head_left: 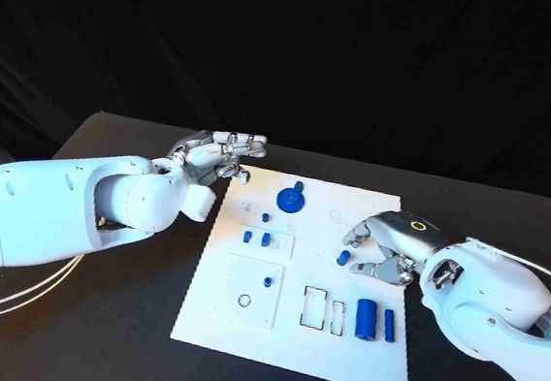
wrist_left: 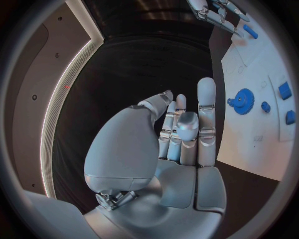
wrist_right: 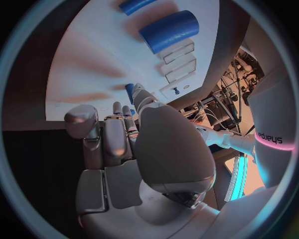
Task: Assemble the parts on the task board
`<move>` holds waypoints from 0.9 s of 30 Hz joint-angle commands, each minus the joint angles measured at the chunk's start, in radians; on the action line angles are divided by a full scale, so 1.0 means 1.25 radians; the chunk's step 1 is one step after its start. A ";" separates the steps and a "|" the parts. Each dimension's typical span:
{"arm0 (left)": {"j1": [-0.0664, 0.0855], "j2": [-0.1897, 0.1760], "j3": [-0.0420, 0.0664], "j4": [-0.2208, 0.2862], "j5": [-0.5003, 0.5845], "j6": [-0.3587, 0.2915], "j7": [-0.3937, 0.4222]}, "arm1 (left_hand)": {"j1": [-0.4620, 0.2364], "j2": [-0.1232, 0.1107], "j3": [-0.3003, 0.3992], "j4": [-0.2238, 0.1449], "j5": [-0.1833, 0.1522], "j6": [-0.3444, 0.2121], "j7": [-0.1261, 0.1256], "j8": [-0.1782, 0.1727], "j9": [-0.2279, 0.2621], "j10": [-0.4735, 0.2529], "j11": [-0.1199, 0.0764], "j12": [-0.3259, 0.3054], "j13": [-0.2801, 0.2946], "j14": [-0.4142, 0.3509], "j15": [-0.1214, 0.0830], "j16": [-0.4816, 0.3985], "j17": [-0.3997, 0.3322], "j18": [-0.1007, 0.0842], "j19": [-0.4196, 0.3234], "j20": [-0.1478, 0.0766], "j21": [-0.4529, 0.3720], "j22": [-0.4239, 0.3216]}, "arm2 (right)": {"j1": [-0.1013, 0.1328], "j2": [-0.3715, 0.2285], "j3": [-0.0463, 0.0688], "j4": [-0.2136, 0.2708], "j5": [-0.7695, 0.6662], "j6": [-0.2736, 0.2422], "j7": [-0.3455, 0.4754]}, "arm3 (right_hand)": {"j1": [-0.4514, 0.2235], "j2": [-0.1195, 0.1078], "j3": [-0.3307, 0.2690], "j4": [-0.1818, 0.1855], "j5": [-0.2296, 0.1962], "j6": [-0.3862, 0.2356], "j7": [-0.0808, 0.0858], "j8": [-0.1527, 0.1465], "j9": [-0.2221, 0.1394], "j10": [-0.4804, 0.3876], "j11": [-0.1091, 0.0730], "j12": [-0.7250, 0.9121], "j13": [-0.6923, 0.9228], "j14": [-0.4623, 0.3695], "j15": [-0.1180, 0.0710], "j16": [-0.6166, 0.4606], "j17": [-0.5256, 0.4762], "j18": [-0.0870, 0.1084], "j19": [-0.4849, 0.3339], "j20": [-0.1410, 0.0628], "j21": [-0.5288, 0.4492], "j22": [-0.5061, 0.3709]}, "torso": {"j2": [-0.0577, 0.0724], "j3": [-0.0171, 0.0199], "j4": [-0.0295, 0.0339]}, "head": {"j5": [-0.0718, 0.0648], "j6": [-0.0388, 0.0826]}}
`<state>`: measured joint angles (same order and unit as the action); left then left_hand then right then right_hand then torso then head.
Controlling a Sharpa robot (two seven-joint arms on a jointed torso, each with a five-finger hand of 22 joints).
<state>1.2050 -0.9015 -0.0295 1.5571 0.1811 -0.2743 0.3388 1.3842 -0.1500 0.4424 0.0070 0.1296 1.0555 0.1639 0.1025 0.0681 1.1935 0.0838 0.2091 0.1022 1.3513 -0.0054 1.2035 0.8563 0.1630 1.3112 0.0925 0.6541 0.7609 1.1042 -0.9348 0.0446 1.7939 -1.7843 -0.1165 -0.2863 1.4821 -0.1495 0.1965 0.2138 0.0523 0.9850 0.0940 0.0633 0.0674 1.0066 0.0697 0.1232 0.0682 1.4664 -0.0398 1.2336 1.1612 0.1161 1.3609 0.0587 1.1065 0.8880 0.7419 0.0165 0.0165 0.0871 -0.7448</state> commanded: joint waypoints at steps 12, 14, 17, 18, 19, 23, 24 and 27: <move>0.000 0.001 0.000 0.000 -0.005 0.020 -0.002 | -0.003 0.003 -0.003 0.000 -0.004 -0.005 0.002 0.002 -0.001 -0.004 0.001 0.003 0.001 -0.003 0.003 -0.002 -0.001 0.010 -0.003 0.002 -0.003 -0.001 | -0.001 0.025 -0.003 -0.017 0.009 0.030 0.017 | 0.002 0.031 0.024 0.003 0.003 0.054 0.009 0.010 0.003 0.075 -0.004 0.019 -0.003 0.029 0.007 -0.007 -0.006 0.006 0.013 0.006 -0.001 0.005 | 0.000 -0.0001 -0.0003 | 0.002 -0.002; 0.000 0.002 0.000 0.000 -0.005 0.020 -0.002 | -0.003 0.003 -0.003 0.000 -0.004 -0.005 0.002 0.002 -0.001 -0.004 0.001 0.003 0.001 -0.003 0.003 -0.002 -0.001 0.010 -0.003 0.002 -0.003 -0.001 | -0.001 0.028 -0.004 -0.020 0.010 0.033 0.019 | 0.003 0.032 0.027 0.003 0.003 0.058 0.009 0.010 0.003 0.079 -0.004 0.019 -0.004 0.029 0.007 -0.006 -0.006 0.006 0.013 0.006 -0.001 0.005 | 0.000 0.0001 -0.0002 | 0.002 -0.002; 0.000 0.002 0.000 0.000 -0.005 0.021 -0.003 | -0.003 0.004 -0.004 -0.001 -0.005 -0.006 0.002 0.002 -0.001 -0.006 0.001 0.005 0.001 -0.004 0.003 -0.003 -0.002 0.010 -0.004 0.002 -0.005 -0.002 | -0.002 0.032 -0.004 -0.023 0.011 0.035 0.021 | 0.004 0.035 0.032 0.003 0.003 0.067 0.009 0.012 0.004 0.088 -0.006 0.018 -0.004 0.030 0.007 -0.004 -0.004 0.006 0.015 0.007 0.001 0.008 | 0.000 0.0004 -0.0003 | 0.001 -0.002; 0.000 0.002 0.000 0.000 -0.005 0.021 -0.003 | -0.003 0.004 -0.004 -0.001 -0.005 -0.006 0.002 0.002 -0.001 -0.006 0.001 0.005 0.001 -0.004 0.003 -0.003 -0.002 0.010 -0.004 0.002 -0.005 -0.002 | -0.002 0.033 -0.004 -0.024 0.012 0.035 0.022 | 0.004 0.036 0.033 0.003 0.003 0.069 0.009 0.012 0.004 0.090 -0.006 0.018 -0.004 0.030 0.007 -0.004 -0.004 0.006 0.015 0.007 0.001 0.008 | 0.000 0.0005 -0.0005 | 0.002 -0.003; 0.000 0.002 0.000 -0.001 -0.005 0.021 -0.003 | -0.003 0.004 -0.004 -0.001 -0.005 -0.006 0.002 0.002 -0.001 -0.006 0.001 0.005 0.001 -0.004 0.003 -0.003 -0.002 0.010 -0.004 0.002 -0.005 -0.002 | -0.002 0.035 -0.004 -0.025 0.012 0.034 0.023 | 0.004 0.036 0.033 0.003 0.003 0.069 0.009 0.012 0.004 0.090 -0.006 0.018 -0.004 0.030 0.007 -0.004 -0.004 0.006 0.015 0.007 0.001 0.008 | 0.000 0.0004 -0.0007 | 0.002 -0.003; 0.000 0.002 0.000 -0.001 -0.005 0.021 -0.004 | -0.003 0.004 -0.004 -0.001 -0.005 -0.006 0.002 0.002 -0.001 -0.006 0.001 0.005 0.001 -0.004 0.003 -0.003 -0.002 0.010 -0.004 0.002 -0.005 -0.002 | -0.003 0.039 -0.005 -0.029 0.013 0.032 0.025 | 0.004 0.037 0.035 0.003 0.003 0.072 0.010 0.012 0.004 0.093 -0.007 0.017 -0.004 0.030 0.006 -0.003 -0.003 0.006 0.016 0.007 0.002 0.009 | 0.000 0.0004 -0.0008 | 0.002 -0.002; 0.000 0.002 0.000 -0.001 -0.005 0.022 -0.004 | -0.003 0.004 -0.004 -0.001 -0.005 -0.006 0.002 0.002 -0.001 -0.006 0.001 0.005 0.001 -0.004 0.003 -0.003 -0.002 0.010 -0.004 0.002 -0.005 -0.002 | -0.003 0.040 -0.005 -0.029 0.013 0.032 0.025 | 0.004 0.038 0.036 0.004 0.003 0.074 0.010 0.012 0.004 0.095 -0.007 0.017 -0.004 0.030 0.006 -0.002 -0.003 0.006 0.017 0.006 0.003 0.010 | 0.000 0.0004 -0.0008 | 0.002 -0.002; 0.000 0.002 0.000 -0.001 -0.005 0.022 -0.005 | -0.003 0.004 -0.004 -0.001 -0.005 -0.006 0.002 0.002 -0.001 -0.006 0.001 0.005 0.001 -0.004 0.003 -0.003 -0.002 0.010 -0.004 0.002 -0.005 -0.002 | -0.003 0.042 -0.005 -0.032 0.013 0.027 0.023 | 0.004 0.040 0.040 0.005 0.003 0.079 0.010 0.013 0.004 0.100 -0.008 0.016 -0.004 0.031 0.006 0.000 0.000 0.006 0.018 0.006 0.004 0.012 | 0.000 0.0002 -0.0005 | 0.001 -0.002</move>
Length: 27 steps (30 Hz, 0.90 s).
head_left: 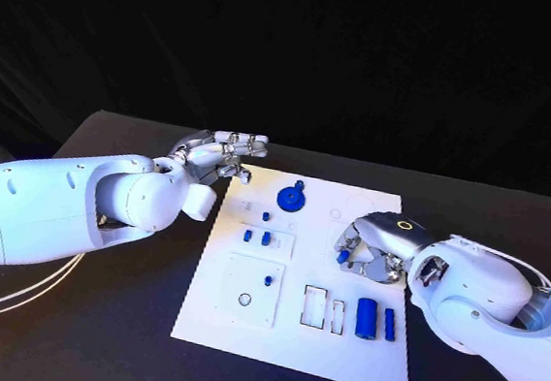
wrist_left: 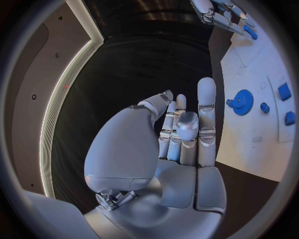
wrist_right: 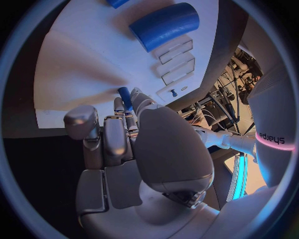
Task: Assemble the parts on the task board
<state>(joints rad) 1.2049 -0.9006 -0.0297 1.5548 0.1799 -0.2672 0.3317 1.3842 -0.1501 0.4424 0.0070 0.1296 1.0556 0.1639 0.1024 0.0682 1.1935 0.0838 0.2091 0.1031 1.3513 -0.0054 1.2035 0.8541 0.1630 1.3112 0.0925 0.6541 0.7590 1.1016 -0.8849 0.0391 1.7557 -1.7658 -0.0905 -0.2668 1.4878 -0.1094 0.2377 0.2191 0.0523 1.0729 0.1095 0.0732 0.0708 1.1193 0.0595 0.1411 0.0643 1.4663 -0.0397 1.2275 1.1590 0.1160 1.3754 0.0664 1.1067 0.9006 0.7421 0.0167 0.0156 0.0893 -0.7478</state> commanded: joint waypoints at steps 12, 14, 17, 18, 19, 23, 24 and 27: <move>0.000 0.002 0.000 0.000 -0.004 0.019 -0.001 | -0.003 0.004 -0.004 -0.001 -0.005 -0.006 0.002 0.002 -0.001 -0.006 0.001 0.005 0.001 -0.004 0.003 -0.003 -0.001 0.010 -0.004 0.002 -0.005 -0.001 | -0.001 0.002 0.000 0.004 -0.031 -0.068 -0.012 | 0.033 0.069 0.077 -0.021 -0.003 0.074 -0.013 0.028 0.019 0.092 -0.018 0.005 0.003 0.037 -0.004 0.031 0.028 0.000 0.020 -0.010 0.029 0.035 | -0.001 0.0005 0.0003 | 0.000 0.001; 0.000 0.002 0.000 -0.001 -0.005 0.019 -0.001 | -0.003 0.004 -0.004 -0.001 -0.005 -0.006 0.002 0.002 -0.001 -0.006 0.001 0.005 0.001 -0.004 0.003 -0.003 -0.001 0.010 -0.004 0.002 -0.005 -0.001 | -0.001 -0.001 0.000 0.009 -0.025 -0.076 -0.012 | 0.035 0.071 0.086 -0.024 -0.003 0.076 -0.013 0.029 0.020 0.099 -0.018 0.004 0.002 0.038 -0.004 0.034 0.030 -0.001 0.022 -0.011 0.032 0.039 | -0.001 0.0003 0.0001 | 0.000 0.001; 0.000 0.001 0.000 -0.002 -0.007 0.019 -0.001 | -0.003 0.004 -0.004 -0.001 -0.005 -0.006 0.002 0.002 -0.001 -0.006 0.001 0.005 0.001 -0.004 0.003 -0.003 -0.001 0.010 -0.004 0.002 -0.005 -0.001 | -0.001 -0.006 0.001 0.022 -0.013 -0.085 -0.011 | 0.033 0.063 0.094 -0.029 -0.003 0.077 -0.011 0.029 0.023 0.103 -0.017 -0.002 0.002 0.038 -0.004 0.036 0.032 -0.001 0.022 -0.011 0.034 0.041 | -0.001 0.0000 0.0003 | 0.000 0.001; 0.000 0.001 0.000 -0.002 -0.008 0.018 -0.001 | -0.003 0.004 -0.004 -0.001 -0.005 -0.006 0.002 0.002 -0.001 -0.006 0.001 0.005 0.001 -0.004 0.003 -0.003 -0.001 0.010 -0.004 0.002 -0.005 -0.001 | 0.000 -0.009 0.002 0.027 -0.008 -0.087 -0.011 | 0.032 0.058 0.096 -0.031 -0.003 0.078 -0.011 0.030 0.024 0.104 -0.017 -0.004 0.001 0.037 -0.003 0.036 0.032 -0.001 0.022 -0.011 0.034 0.041 | -0.001 -0.0001 0.0003 | 0.000 0.001; 0.000 0.001 0.000 -0.003 -0.008 0.018 -0.001 | -0.003 0.004 -0.004 -0.001 -0.005 -0.006 0.002 0.002 -0.001 -0.006 0.001 0.005 0.001 -0.004 0.003 -0.003 -0.001 0.010 -0.004 0.002 -0.005 -0.001 | 0.001 -0.012 0.003 0.033 -0.001 -0.090 -0.011 | 0.031 0.054 0.098 -0.033 -0.003 0.078 -0.010 0.030 0.024 0.105 -0.017 -0.007 0.001 0.037 -0.003 0.036 0.032 -0.001 0.022 -0.011 0.034 0.042 | -0.001 -0.0001 0.0000 | 0.000 0.001; 0.000 0.001 -0.001 -0.003 -0.009 0.019 -0.001 | -0.003 0.004 -0.004 -0.001 -0.005 -0.006 0.002 0.002 -0.001 -0.006 0.001 0.005 0.001 -0.004 0.003 -0.003 -0.001 0.010 -0.004 0.002 -0.005 -0.001 | 0.003 -0.021 0.007 0.064 0.031 -0.121 0.001 | 0.029 0.045 0.106 -0.040 -0.003 0.076 -0.007 0.028 0.026 0.104 -0.015 -0.016 0.000 0.038 -0.002 0.040 0.036 -0.002 0.023 -0.010 0.038 0.046 | 0.000 -0.0005 0.0002 | 0.001 0.002; 0.000 0.001 -0.001 -0.003 -0.009 0.020 -0.001 | -0.003 0.004 -0.004 -0.001 -0.005 -0.006 0.002 0.002 -0.001 -0.006 0.001 0.005 0.001 -0.004 0.003 -0.003 -0.001 0.010 -0.004 0.002 -0.005 -0.001 | 0.003 -0.021 0.008 0.072 0.038 -0.129 0.006 | 0.029 0.043 0.107 -0.042 -0.003 0.076 -0.006 0.028 0.027 0.104 -0.014 -0.018 0.000 0.038 -0.002 0.040 0.036 -0.002 0.023 -0.010 0.038 0.047 | 0.000 -0.0002 0.0001 | 0.001 0.002; 0.000 0.002 -0.001 -0.004 -0.009 0.020 -0.001 | -0.002 0.005 -0.005 -0.002 -0.005 -0.006 0.002 0.002 -0.001 -0.007 0.001 0.006 0.001 -0.005 0.004 -0.003 -0.002 0.010 -0.004 0.002 -0.005 -0.001 | 0.003 -0.015 0.009 0.093 0.060 -0.144 0.021 | 0.030 0.039 0.112 -0.047 -0.003 0.076 -0.004 0.027 0.028 0.104 -0.013 -0.022 0.000 0.038 -0.001 0.042 0.037 -0.003 0.024 -0.009 0.040 0.048 | 0.000 -0.0002 0.0000 | 0.002 0.002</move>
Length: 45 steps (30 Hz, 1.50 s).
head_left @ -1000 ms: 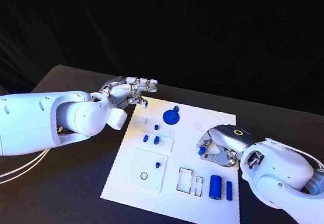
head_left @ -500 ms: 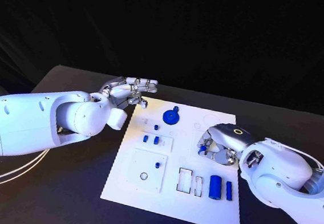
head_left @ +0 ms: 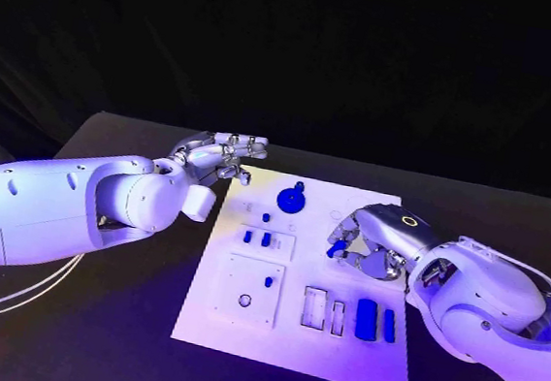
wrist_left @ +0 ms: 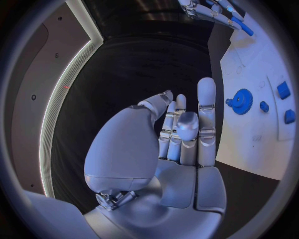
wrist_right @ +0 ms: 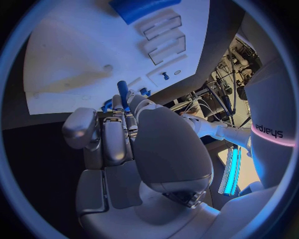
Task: Assemble the parts on the task board
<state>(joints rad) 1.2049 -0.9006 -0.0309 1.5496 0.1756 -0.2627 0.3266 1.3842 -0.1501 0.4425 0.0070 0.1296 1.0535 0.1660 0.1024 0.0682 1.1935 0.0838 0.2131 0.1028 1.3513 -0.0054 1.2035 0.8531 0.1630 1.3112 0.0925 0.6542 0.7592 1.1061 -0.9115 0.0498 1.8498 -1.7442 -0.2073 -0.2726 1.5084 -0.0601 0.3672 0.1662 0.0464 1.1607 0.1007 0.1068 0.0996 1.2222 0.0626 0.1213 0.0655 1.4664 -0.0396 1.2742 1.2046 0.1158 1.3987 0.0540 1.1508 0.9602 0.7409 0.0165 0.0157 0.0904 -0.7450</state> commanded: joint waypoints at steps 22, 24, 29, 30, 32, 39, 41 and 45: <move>0.000 0.008 0.000 0.004 -0.006 0.019 0.004 | -0.002 0.005 -0.005 -0.002 -0.005 -0.005 0.000 0.002 -0.001 -0.007 0.001 0.003 0.001 -0.005 0.004 -0.003 -0.001 0.010 -0.004 0.002 -0.005 -0.001 | -0.047 0.160 -0.024 0.012 0.032 -0.012 0.131 | 0.000 -0.013 0.017 -0.014 0.003 0.001 0.010 -0.006 0.007 0.019 -0.009 -0.021 0.000 0.037 0.005 0.007 0.002 -0.003 0.004 0.005 0.006 0.002 | 0.001 -0.0004 0.0007 | 0.019 -0.011; 0.000 0.008 0.000 0.004 -0.006 0.019 0.004 | -0.002 0.005 -0.005 -0.002 -0.005 -0.005 0.000 0.002 -0.001 -0.007 0.001 0.003 0.001 -0.005 0.004 -0.003 -0.001 0.010 -0.004 0.002 -0.005 -0.001 | -0.055 0.171 -0.026 0.001 0.033 0.001 0.133 | -0.001 -0.014 0.017 -0.015 0.003 0.001 0.010 -0.006 0.007 0.019 -0.009 -0.022 0.000 0.037 0.005 0.007 0.003 -0.003 0.004 0.005 0.006 0.002 | 0.002 0.0002 0.0014 | 0.020 -0.012; 0.000 0.009 0.000 0.005 -0.006 0.020 0.004 | -0.002 0.005 -0.005 -0.002 -0.005 -0.005 0.000 0.002 -0.001 -0.007 0.001 0.003 0.001 -0.005 0.004 -0.003 -0.001 0.010 -0.004 0.002 -0.005 -0.001 | -0.072 0.189 -0.028 -0.020 0.031 0.026 0.129 | -0.001 -0.014 0.017 -0.015 0.003 0.001 0.011 -0.006 0.007 0.019 -0.009 -0.022 0.000 0.037 0.005 0.007 0.002 -0.003 0.003 0.006 0.006 0.002 | 0.002 -0.0001 0.0012 | 0.023 -0.015; 0.000 0.009 0.000 0.005 -0.006 0.020 0.004 | -0.002 0.005 -0.005 -0.002 -0.005 -0.005 0.000 0.002 -0.001 -0.007 0.001 0.003 0.001 -0.005 0.004 -0.003 -0.001 0.010 -0.004 0.002 -0.005 -0.001 | -0.075 0.192 -0.028 -0.026 0.030 0.030 0.127 | -0.001 -0.014 0.017 -0.015 0.003 0.001 0.011 -0.006 0.007 0.019 -0.009 -0.022 0.000 0.037 0.005 0.007 0.002 -0.002 0.003 0.006 0.005 0.001 | 0.002 -0.0001 0.0009 | 0.024 -0.016; 0.000 0.009 0.000 0.005 -0.006 0.020 0.004 | -0.002 0.005 -0.005 -0.002 -0.005 -0.005 0.000 0.002 -0.001 -0.007 0.001 0.003 0.001 -0.005 0.004 -0.003 -0.001 0.010 -0.004 0.002 -0.005 -0.001 | -0.078 0.196 -0.028 -0.034 0.027 0.040 0.123 | -0.001 -0.014 0.017 -0.015 0.003 0.001 0.011 -0.006 0.007 0.019 -0.009 -0.022 0.000 0.037 0.005 0.007 0.003 -0.002 0.003 0.006 0.005 0.001 | 0.002 -0.0001 0.0010 | 0.024 -0.016; 0.000 0.008 0.000 0.006 -0.006 0.021 0.003 | -0.002 0.005 -0.005 -0.002 -0.005 -0.005 0.000 0.002 -0.001 -0.007 0.001 0.003 0.001 -0.005 0.004 -0.003 -0.001 0.010 -0.004 0.002 -0.005 -0.001 | -0.081 0.204 -0.028 -0.048 0.022 0.068 0.112 | -0.001 -0.014 0.017 -0.015 0.003 0.001 0.011 -0.006 0.007 0.019 -0.009 -0.022 0.000 0.037 0.005 0.007 0.002 -0.002 0.003 0.006 0.005 0.000 | 0.001 0.0000 -0.0001 | 0.026 -0.018; 0.000 0.008 0.000 0.006 -0.006 0.021 0.003 | -0.002 0.005 -0.005 -0.002 -0.005 -0.005 0.000 0.002 -0.001 -0.007 0.001 0.003 0.001 -0.005 0.004 -0.003 -0.001 0.010 -0.004 0.002 -0.005 -0.001 | -0.082 0.206 -0.028 -0.053 0.015 0.075 0.109 | -0.002 -0.014 0.017 -0.015 0.003 0.002 0.011 -0.006 0.008 0.019 -0.009 -0.023 0.000 0.037 0.005 0.007 0.002 -0.002 0.003 0.006 0.004 0.000 | 0.001 0.0002 -0.0001 | 0.027 -0.019; 0.000 0.008 0.000 0.006 -0.006 0.021 0.003 | -0.002 0.005 -0.005 -0.002 -0.005 -0.005 0.000 0.002 -0.001 -0.007 0.001 0.003 0.001 -0.005 0.004 -0.003 -0.001 0.010 -0.004 0.002 -0.005 -0.001 | -0.082 0.210 -0.028 -0.061 0.003 0.080 0.102 | -0.002 -0.014 0.017 -0.015 0.003 0.002 0.011 -0.006 0.008 0.019 -0.009 -0.023 0.000 0.037 0.005 0.007 0.002 -0.002 0.003 0.006 0.004 0.000 | 0.001 0.0002 -0.0001 | 0.027 -0.019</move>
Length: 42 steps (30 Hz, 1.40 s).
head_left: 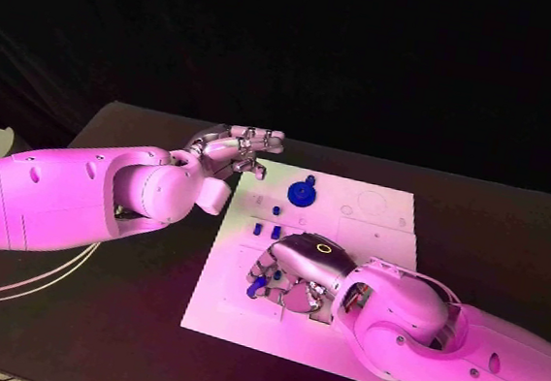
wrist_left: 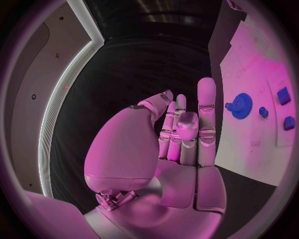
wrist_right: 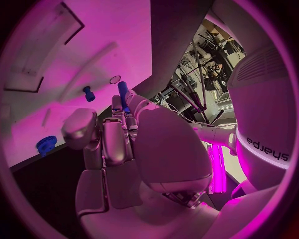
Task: Assemble the parts on the task board
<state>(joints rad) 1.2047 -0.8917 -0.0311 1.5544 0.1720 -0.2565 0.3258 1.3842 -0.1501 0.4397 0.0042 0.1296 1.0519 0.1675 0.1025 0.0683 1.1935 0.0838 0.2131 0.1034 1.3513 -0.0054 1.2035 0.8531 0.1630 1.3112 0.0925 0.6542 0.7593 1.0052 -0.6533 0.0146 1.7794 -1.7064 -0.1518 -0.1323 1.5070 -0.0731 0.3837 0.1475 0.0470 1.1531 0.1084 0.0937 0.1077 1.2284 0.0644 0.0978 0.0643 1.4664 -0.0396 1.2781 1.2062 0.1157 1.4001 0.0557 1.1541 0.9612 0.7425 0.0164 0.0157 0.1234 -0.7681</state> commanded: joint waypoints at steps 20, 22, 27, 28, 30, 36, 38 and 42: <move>0.000 0.000 0.001 0.003 -0.003 0.016 0.002 | -0.003 0.005 -0.004 0.000 -0.005 -0.004 -0.001 0.003 0.000 -0.008 0.001 0.005 0.001 -0.005 0.004 -0.003 -0.002 0.010 -0.005 0.003 -0.007 -0.002 | -0.001 0.025 -0.006 -0.019 -0.080 0.101 -0.041 | -0.005 -0.003 0.004 -0.001 0.003 0.009 0.005 0.004 0.002 0.017 -0.010 -0.005 0.002 0.036 0.005 0.003 -0.001 -0.002 0.001 0.005 0.001 -0.002 | 0.000 -0.0001 -0.0003 | 0.002 -0.002; 0.001 0.000 0.001 0.003 -0.003 0.016 0.002 | -0.003 0.005 -0.004 0.000 -0.005 -0.004 -0.001 0.003 0.000 -0.008 0.001 0.005 0.001 -0.005 0.004 -0.003 -0.002 0.010 -0.005 0.003 -0.007 -0.002 | -0.001 0.029 -0.008 -0.019 -0.081 0.106 -0.043 | -0.005 -0.003 0.004 -0.001 0.003 0.009 0.005 0.004 0.002 0.017 -0.010 -0.005 0.002 0.036 0.005 0.003 -0.001 -0.002 0.001 0.005 0.001 -0.002 | 0.000 0.0000 0.0000 | 0.002 -0.002; 0.001 0.000 0.001 0.004 -0.003 0.015 0.001 | -0.003 0.005 -0.004 0.000 -0.005 -0.004 -0.001 0.003 0.000 -0.008 0.001 0.005 0.001 -0.005 0.004 -0.003 -0.002 0.010 -0.005 0.003 -0.007 -0.002 | -0.001 0.038 -0.011 -0.021 -0.090 0.104 -0.052 | -0.010 -0.005 0.003 -0.001 0.002 0.009 0.005 0.003 0.003 0.017 -0.009 -0.007 0.002 0.036 0.006 0.001 -0.003 -0.001 -0.001 0.006 -0.001 -0.004 | 0.000 0.0000 0.0007 | 0.002 -0.003; 0.001 0.000 0.001 0.004 -0.003 0.015 0.001 | -0.003 0.005 -0.004 0.000 -0.005 -0.004 -0.001 0.003 0.000 -0.008 0.001 0.005 0.001 -0.005 0.004 -0.003 -0.002 0.010 -0.005 0.003 -0.007 -0.002 | -0.001 0.039 -0.011 -0.021 -0.093 0.102 -0.055 | -0.012 -0.006 0.002 -0.002 0.002 0.008 0.005 0.002 0.003 0.017 -0.009 -0.008 0.002 0.036 0.006 0.001 -0.004 -0.001 -0.001 0.006 -0.001 -0.005 | 0.000 0.0000 0.0009 | 0.002 -0.003; 0.001 0.000 0.001 0.004 -0.003 0.015 0.001 | -0.003 0.006 -0.005 0.000 -0.005 -0.004 -0.001 0.003 0.000 -0.008 0.001 0.006 0.001 -0.006 0.004 -0.002 -0.003 0.010 -0.005 0.003 -0.007 -0.002 | -0.002 0.042 -0.012 -0.022 -0.097 0.098 -0.062 | -0.019 -0.010 -0.001 -0.001 0.002 0.004 0.007 -0.001 0.002 0.013 -0.008 -0.012 0.001 0.035 0.007 0.000 -0.005 -0.001 -0.002 0.007 -0.001 -0.005 | 0.000 -0.0003 0.0008 | 0.002 -0.003; 0.001 0.001 0.001 0.004 -0.003 0.016 0.001 | -0.003 0.006 -0.005 0.000 -0.005 -0.004 -0.001 0.003 0.000 -0.008 0.001 0.006 0.001 -0.006 0.004 -0.002 -0.003 0.010 -0.005 0.003 -0.007 -0.002 | -0.002 0.048 -0.015 -0.029 -0.103 0.081 -0.082 | -0.072 -0.054 -0.035 0.018 0.007 -0.082 0.036 -0.028 -0.019 -0.069 0.020 -0.032 -0.004 0.023 0.028 -0.038 -0.052 0.010 -0.033 0.022 -0.059 -0.083 | 0.000 -0.0001 -0.0004 | 0.004 -0.004; 0.001 0.001 0.000 0.003 -0.003 0.016 0.001 | -0.003 0.006 -0.005 0.000 -0.005 -0.004 -0.001 0.003 0.000 -0.008 0.001 0.006 0.001 -0.006 0.004 -0.002 -0.003 0.010 -0.005 0.003 -0.007 -0.002 | -0.002 0.049 -0.015 -0.031 -0.103 0.072 -0.086 | -0.079 -0.063 -0.050 0.017 0.003 -0.132 0.049 -0.026 -0.030 -0.127 0.033 -0.030 -0.003 0.006 0.038 -0.086 -0.108 0.021 -0.060 0.030 -0.111 -0.150 | -0.001 0.0001 -0.0007 | 0.003 -0.003; 0.001 0.002 0.000 0.002 -0.003 0.016 0.000 | -0.003 0.006 -0.005 0.000 -0.005 -0.004 -0.001 0.003 0.000 -0.008 0.001 0.006 0.001 -0.006 0.004 -0.002 -0.003 0.010 -0.005 0.003 -0.007 -0.002 | -0.002 0.049 -0.017 -0.032 -0.103 0.049 -0.090 | -0.080 -0.067 -0.085 0.012 0.002 -0.183 0.059 -0.026 -0.035 -0.198 0.045 -0.025 -0.001 -0.016 0.049 -0.136 -0.166 0.034 -0.090 0.044 -0.167 -0.215 | -0.001 -0.0004 -0.0006 | 0.002 -0.003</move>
<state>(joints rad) 1.2048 -0.8910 -0.0310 1.5553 0.1715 -0.2544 0.3226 1.3842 -0.1500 0.4397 0.0043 0.1296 1.0519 0.1675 0.1024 0.0683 1.1900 0.0874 0.2171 0.1038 1.3475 -0.0016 1.2035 0.8514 0.1629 1.3112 0.0925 0.6485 0.7583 1.0038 -0.5927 -0.0054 1.7410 -1.8174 -0.0749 -0.2215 1.4079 -0.1500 0.2822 0.1629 0.0505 0.9310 0.1814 0.0614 0.0652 0.9903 0.1190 0.0645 0.0625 1.4519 0.0221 1.1140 1.0063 0.1393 1.2943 0.1118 0.9521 0.7002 0.7418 0.0162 0.0150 0.1273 -0.7723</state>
